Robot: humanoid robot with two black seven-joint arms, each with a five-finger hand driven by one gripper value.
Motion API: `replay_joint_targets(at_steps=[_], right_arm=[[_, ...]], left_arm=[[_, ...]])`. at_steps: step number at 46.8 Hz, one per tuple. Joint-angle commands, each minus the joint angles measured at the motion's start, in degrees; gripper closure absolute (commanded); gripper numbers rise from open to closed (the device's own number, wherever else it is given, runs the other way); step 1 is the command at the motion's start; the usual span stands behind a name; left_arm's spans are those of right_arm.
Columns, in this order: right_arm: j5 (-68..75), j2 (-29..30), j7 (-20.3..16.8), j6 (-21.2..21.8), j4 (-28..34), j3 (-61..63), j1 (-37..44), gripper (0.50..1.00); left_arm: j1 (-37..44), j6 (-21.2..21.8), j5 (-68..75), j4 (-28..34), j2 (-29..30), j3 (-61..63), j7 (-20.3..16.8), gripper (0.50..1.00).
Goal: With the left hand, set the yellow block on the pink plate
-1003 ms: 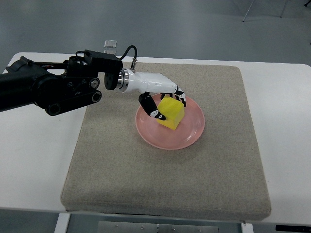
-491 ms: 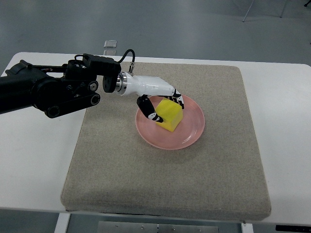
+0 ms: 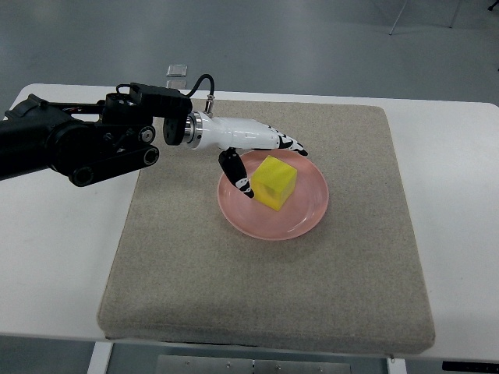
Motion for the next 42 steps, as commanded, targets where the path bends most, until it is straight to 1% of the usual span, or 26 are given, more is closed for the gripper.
replay_joint_targets(at_steps=[1,17,23,36,42], right_arm=[[0.0,0.0,0.07,0.06,-0.03,0.0,0.0,0.576],[0.0,0.0,0.07,-0.03,0.05,0.0,0.0,0.576],[0.0,0.0,0.07,-0.03,-0.04,0.0,0.0,0.576],[0.0,0.0,-0.01,-0.03,-0.04,0.0,0.0,0.576],[0.0,0.0,0.07,-0.03,-0.04,0.0,0.0,0.576]], left_arm=[[-0.59,0.05,-0.02,0.18,1.2,-0.15,0.01,0.508],[-1.03,0.05,-0.9,2.91,7.97,-0.58,0.01,0.508],[-0.68,0.14,-1.95,5.19,9.11,-1.73,0.01,0.508],[0.2,1.02,-4.24,13.36,9.03,-2.78,0.1,0.508],[0.2,1.02,-8.45,20.39,7.97,-2.78,0.27,0.51]])
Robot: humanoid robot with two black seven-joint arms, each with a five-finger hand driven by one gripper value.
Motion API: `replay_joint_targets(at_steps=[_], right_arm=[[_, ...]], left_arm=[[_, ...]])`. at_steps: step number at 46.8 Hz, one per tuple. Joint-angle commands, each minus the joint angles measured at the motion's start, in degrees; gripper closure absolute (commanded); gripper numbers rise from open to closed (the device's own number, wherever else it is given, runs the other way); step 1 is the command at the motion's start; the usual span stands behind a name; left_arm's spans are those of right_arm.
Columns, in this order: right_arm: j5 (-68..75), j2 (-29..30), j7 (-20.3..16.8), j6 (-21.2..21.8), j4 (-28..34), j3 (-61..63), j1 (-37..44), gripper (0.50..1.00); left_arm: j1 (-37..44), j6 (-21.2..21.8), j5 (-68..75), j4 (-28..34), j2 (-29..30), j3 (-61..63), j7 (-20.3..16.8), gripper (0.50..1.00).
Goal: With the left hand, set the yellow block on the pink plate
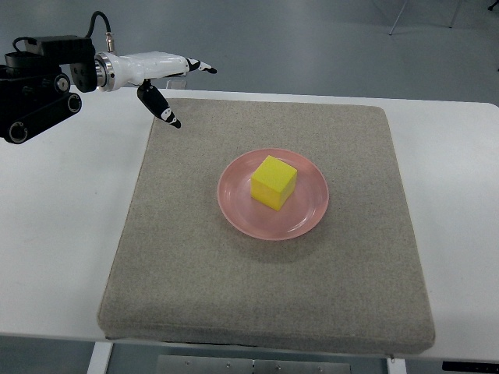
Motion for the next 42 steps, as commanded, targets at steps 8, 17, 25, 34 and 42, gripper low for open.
replay_joint_targets(at_steps=[8,17,25,34,42], right_arm=[[0.0,0.0,0.01,-0.03,0.07,0.0,0.0,0.576],[0.0,0.0,0.01,-0.03,-0.02,0.0,0.0,0.576],[0.0,0.0,0.01,0.05,-0.02,0.0,0.0,0.576],[0.0,0.0,0.1,0.05,0.07,0.0,0.0,0.576],[0.0,0.0,0.1,-0.03,0.07,0.0,0.0,0.576]], left_arm=[[0.01,0.01,-11.16,15.71,-5.66,0.18,0.35,0.51],[0.1,0.27,-18.89,22.75,-9.36,0.09,0.79,0.51],[0.8,2.82,-30.84,22.93,-9.54,0.18,0.79,0.51],[1.5,2.91,-41.48,22.93,-9.63,0.09,0.79,0.51],[2.21,2.91,-50.36,23.11,-9.71,0.18,0.88,0.51]])
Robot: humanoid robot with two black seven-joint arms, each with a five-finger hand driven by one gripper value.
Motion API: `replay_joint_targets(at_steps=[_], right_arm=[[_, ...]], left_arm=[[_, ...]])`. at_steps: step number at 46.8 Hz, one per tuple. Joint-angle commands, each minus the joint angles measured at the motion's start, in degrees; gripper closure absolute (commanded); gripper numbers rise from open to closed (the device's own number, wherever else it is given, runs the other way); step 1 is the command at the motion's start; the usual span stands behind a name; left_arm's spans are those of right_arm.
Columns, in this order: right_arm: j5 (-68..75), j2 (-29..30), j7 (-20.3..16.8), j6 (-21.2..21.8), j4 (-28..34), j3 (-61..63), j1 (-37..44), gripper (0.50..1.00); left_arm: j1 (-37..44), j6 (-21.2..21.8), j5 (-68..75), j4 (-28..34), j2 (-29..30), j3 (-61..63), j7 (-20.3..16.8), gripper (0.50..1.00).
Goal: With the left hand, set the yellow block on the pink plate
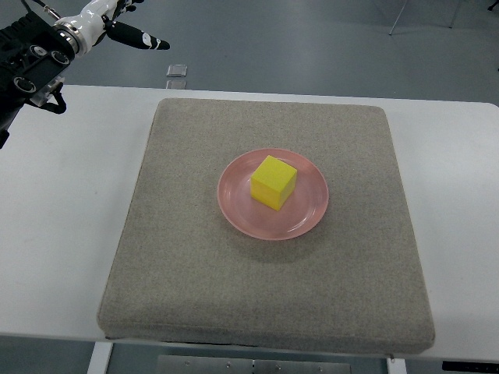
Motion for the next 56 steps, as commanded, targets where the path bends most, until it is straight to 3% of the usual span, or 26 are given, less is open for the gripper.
replay_joint_targets(at_steps=[1,7,15,18,25,41,56], right_arm=[[0.0,0.0,-0.03,-0.03,-0.01,0.0,0.0,0.576],[0.0,0.0,-0.03,-0.03,0.07,0.0,0.0,0.576],[0.0,0.0,-0.03,-0.03,-0.01,0.0,0.0,0.576],[0.0,0.0,0.06,-0.03,-0.01,0.0,0.0,0.576],[0.0,0.0,-0.03,0.06,-0.01,0.0,0.0,0.576],[0.0,0.0,-0.03,-0.03,-0.01,0.0,0.0,0.576],[0.0,0.0,-0.03,-0.03,-0.01,0.0,0.0,0.576]], left_arm=[[0.19,-0.01,-3.98,0.14,-0.05,-0.04,0.09,0.51],[0.19,0.08,-9.87,0.49,-0.49,-0.48,0.79,0.51],[0.28,-0.01,-18.57,1.28,-0.84,-3.9,6.67,0.51],[0.45,-0.89,-20.69,1.63,-0.76,-6.45,7.03,0.51],[2.56,-4.66,-21.31,1.63,-0.67,-14.44,6.59,0.51],[7.92,-18.81,-21.31,1.63,-0.84,-34.75,2.37,0.51],[11.79,-20.14,-21.48,1.55,-5.32,-35.99,-0.53,0.514]])
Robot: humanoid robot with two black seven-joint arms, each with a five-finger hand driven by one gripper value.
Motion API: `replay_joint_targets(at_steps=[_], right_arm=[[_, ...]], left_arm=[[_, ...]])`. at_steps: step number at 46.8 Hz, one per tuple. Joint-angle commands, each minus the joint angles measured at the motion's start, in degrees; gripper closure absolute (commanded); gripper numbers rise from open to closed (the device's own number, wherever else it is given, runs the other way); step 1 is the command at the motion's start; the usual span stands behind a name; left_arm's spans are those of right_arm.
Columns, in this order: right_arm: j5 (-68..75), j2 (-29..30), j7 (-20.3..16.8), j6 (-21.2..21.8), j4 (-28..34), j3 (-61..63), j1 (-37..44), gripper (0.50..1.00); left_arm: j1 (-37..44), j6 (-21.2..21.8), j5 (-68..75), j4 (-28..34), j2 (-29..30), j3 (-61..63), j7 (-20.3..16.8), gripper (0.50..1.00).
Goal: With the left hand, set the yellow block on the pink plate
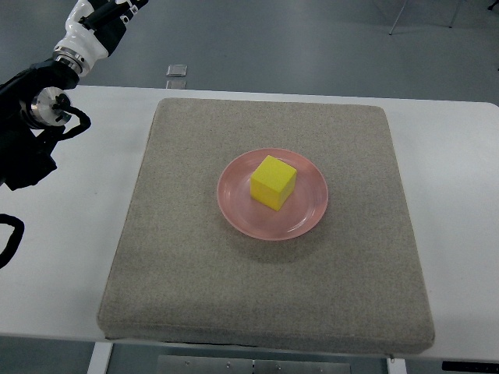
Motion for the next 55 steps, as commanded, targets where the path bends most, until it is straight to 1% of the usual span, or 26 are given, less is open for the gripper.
replay_joint_targets(at_steps=[1,9,46,55], right_arm=[[0.0,0.0,-0.03,0.05,0.05,0.0,0.0,0.576],[0.0,0.0,-0.03,-0.03,-0.04,0.0,0.0,0.576],[0.0,0.0,-0.03,-0.03,0.05,0.0,0.0,0.576],[0.0,0.0,0.06,0.06,0.05,0.0,0.0,0.576]], left_arm=[[0.84,0.11,-0.18,-0.06,-0.64,-0.29,-0.31,0.514],[1.37,0.11,-0.18,-0.14,-0.64,-3.28,-0.4,0.514],[4.35,0.73,-0.09,-0.14,-0.72,-3.28,-0.4,0.508],[4.35,2.39,-0.09,-0.41,-1.87,-3.37,-0.4,0.51]])
